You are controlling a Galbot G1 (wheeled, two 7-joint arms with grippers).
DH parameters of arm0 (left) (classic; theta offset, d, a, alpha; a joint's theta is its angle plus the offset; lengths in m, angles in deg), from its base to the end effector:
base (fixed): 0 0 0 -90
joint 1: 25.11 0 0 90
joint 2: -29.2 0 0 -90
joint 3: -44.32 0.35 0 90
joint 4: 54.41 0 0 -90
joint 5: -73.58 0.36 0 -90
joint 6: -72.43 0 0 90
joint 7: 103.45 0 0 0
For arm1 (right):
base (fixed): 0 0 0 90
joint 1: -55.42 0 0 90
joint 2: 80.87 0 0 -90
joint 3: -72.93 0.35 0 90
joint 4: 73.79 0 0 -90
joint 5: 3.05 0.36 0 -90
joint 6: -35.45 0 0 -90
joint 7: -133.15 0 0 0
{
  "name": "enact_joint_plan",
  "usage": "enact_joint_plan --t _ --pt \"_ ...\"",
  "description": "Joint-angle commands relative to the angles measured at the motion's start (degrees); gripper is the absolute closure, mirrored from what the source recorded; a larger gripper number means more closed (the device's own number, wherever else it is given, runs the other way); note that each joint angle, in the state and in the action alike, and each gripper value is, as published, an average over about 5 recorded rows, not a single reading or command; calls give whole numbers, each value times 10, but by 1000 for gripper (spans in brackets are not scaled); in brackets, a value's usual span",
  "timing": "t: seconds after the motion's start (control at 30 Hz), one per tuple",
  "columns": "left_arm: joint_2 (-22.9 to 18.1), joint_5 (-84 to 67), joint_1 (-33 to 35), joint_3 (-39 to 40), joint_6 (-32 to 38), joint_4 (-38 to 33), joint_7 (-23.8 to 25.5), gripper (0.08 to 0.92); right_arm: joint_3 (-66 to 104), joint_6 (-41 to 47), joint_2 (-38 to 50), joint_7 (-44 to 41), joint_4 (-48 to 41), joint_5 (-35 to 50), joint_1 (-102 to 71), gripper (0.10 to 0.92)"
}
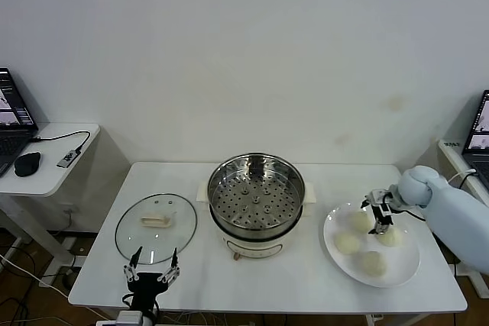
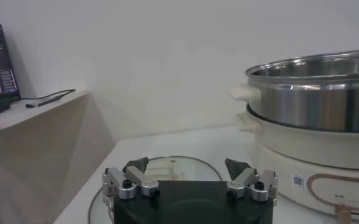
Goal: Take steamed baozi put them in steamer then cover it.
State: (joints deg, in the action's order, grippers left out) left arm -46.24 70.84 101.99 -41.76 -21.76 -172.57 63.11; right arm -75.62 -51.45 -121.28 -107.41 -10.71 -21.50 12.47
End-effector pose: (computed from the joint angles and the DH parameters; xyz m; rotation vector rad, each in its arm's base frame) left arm 0.1441 0.0243 -0.3344 0.0692 -2.9080 -0.2400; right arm 0.5101 -0.2131 -0.2461 1.1835 -1.4020 1.4235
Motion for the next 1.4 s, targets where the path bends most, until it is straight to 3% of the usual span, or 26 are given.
enact_joint_plan --t 0.03,0.27,0.5,1.07,1.4 --pt "0 0 0 0 0 -1 0 177 -11 2 -11 -2 -16 -8 9 329" --pt "0 0 1 -2 0 -1 -1 177 -13 3 -7 -5 -13 -7 11 408" --pt "5 -16 0 -6 -2 0 -1 177 -28 6 24 -7 26 15 25 425" --pt "16 -90 -11 -15 6 6 -18 177 -120 43 178 -20 225 206 217 423" --pt "21 -102 -20 -7 4 16 -18 177 -306 41 111 -2 249 292 455 421"
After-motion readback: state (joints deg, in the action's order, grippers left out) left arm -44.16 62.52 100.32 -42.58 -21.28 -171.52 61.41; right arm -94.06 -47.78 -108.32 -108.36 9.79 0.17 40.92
